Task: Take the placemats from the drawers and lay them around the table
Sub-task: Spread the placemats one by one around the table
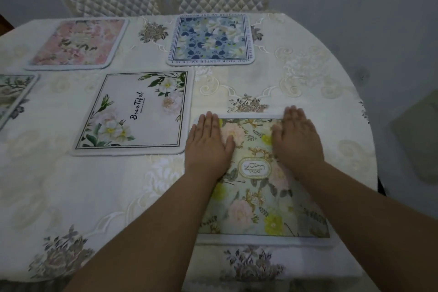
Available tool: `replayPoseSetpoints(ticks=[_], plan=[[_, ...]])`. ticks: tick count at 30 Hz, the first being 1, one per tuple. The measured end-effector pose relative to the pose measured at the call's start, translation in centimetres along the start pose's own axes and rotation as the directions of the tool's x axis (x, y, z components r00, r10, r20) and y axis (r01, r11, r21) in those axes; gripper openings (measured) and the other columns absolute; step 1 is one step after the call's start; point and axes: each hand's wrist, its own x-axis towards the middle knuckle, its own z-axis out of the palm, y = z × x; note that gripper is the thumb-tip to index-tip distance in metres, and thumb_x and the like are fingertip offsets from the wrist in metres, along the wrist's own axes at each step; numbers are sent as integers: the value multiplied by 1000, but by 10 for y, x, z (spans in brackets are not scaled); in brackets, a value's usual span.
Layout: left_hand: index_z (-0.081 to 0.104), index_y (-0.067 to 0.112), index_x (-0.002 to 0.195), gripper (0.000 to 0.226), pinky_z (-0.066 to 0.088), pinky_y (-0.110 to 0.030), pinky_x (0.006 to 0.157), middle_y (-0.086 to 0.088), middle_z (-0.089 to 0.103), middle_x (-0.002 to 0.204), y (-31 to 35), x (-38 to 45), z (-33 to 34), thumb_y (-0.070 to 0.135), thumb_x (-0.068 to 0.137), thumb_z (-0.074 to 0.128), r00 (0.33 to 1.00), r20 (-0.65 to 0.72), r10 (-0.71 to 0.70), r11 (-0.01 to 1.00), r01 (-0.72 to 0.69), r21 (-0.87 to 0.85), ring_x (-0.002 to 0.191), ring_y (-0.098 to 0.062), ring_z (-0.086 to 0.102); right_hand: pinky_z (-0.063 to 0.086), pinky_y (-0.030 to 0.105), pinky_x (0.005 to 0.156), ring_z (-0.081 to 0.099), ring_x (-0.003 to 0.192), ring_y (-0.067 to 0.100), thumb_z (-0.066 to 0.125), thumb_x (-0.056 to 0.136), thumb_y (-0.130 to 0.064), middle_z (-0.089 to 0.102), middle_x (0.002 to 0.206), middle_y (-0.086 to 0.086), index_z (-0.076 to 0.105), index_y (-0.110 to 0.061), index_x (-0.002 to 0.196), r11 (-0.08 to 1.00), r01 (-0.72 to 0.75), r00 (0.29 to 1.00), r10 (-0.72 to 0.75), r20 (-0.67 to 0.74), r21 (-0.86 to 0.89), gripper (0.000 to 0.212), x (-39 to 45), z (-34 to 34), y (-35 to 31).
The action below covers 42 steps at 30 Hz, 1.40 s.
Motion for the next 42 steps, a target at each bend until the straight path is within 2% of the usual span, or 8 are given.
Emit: replayPoseSetpoints(ticks=[5, 10, 17, 23, 26, 30, 36, 42], plan=[[3, 11, 162, 72, 0, -34, 127, -4, 0, 171, -16, -18, -12, 50, 105, 21, 1000, 12, 4, 997, -3, -79, 157, -15, -4, 10, 43, 125, 8, 154, 26, 12, 102, -50, 11, 167, 14, 11, -4, 158, 991, -131, 991, 131, -24, 7, 73, -1, -1, -1], [49, 19, 148, 51, 24, -27, 115, -2, 51, 150, -70, -43, -54, 24, 97, 54, 983, -176, -45, 943, -17, -333, 140, -24, 41, 10, 48, 125, 11, 153, 34, 26, 104, -33, 14, 165, 21, 23, -1, 156, 993, -114, 993, 114, -6, -11, 61, -11, -6, -24], [30, 21, 153, 97, 31, -58, 113, -18, 35, 157, -231, -28, -102, 72, 77, 62, 777, 47, -627, 757, 623, -199, 145, -41, 30, 27, 37, 119, 27, 149, 19, 50, 102, -32, 15, 167, -4, 38, -24, 153, 886, 89, 942, -223, 251, 455, 53, -56, -15, -168], [25, 13, 156, 104, 30, -46, 111, -25, 37, 150, -276, -19, -119, 62, 79, 75, 760, 118, -639, 737, 649, -189, 139, -42, 35, 19, 29, 120, 23, 150, 16, 58, 98, -32, 26, 163, 2, 46, -26, 147, 770, -178, 936, -59, 347, 612, 50, -81, -6, -248], [47, 6, 141, 67, 43, -41, 100, -27, 53, 137, -289, -26, -125, 37, 88, 74, 772, 163, -615, 669, 619, -412, 124, -42, 52, 38, 38, 112, 43, 136, 19, 61, 94, -33, 40, 155, 3, 54, -26, 140, 674, -315, 928, 69, 367, 668, 47, -92, -12, -267], [63, 11, 110, 13, 60, -50, 85, -19, 68, 115, -282, -56, -153, 8, 98, 60, 805, 355, -476, 252, 511, -822, 99, -35, 67, 46, 21, 63, 52, 74, 4, 63, 94, -25, 60, 107, -6, 61, -24, 131, 578, -404, 912, 192, 363, 709, 36, -114, -33, -273], [57, 20, 126, 42, 64, -37, 74, -9, 66, 119, -282, -176, -220, -11, 100, 45, 763, 572, -301, -93, 574, -814, 107, -31, 68, 54, 41, 95, 58, 104, 23, 71, 91, -36, 56, 118, -4, 68, -29, 111, 147, -695, 718, 191, 669, 704, 21, -194, -63, -282], [65, 13, 119, 51, 60, -32, 59, -7, 76, 98, -287, -283, -273, -20, 93, 37, 748, 600, -282, 37, 634, -773, 89, -27, 70, 60, 39, 81, 64, 85, 28, 66, 89, 6, 64, 103, 19, 63, 1, 115, 78, -758, 644, 250, 723, 648, 27, -270, -67, -294]])
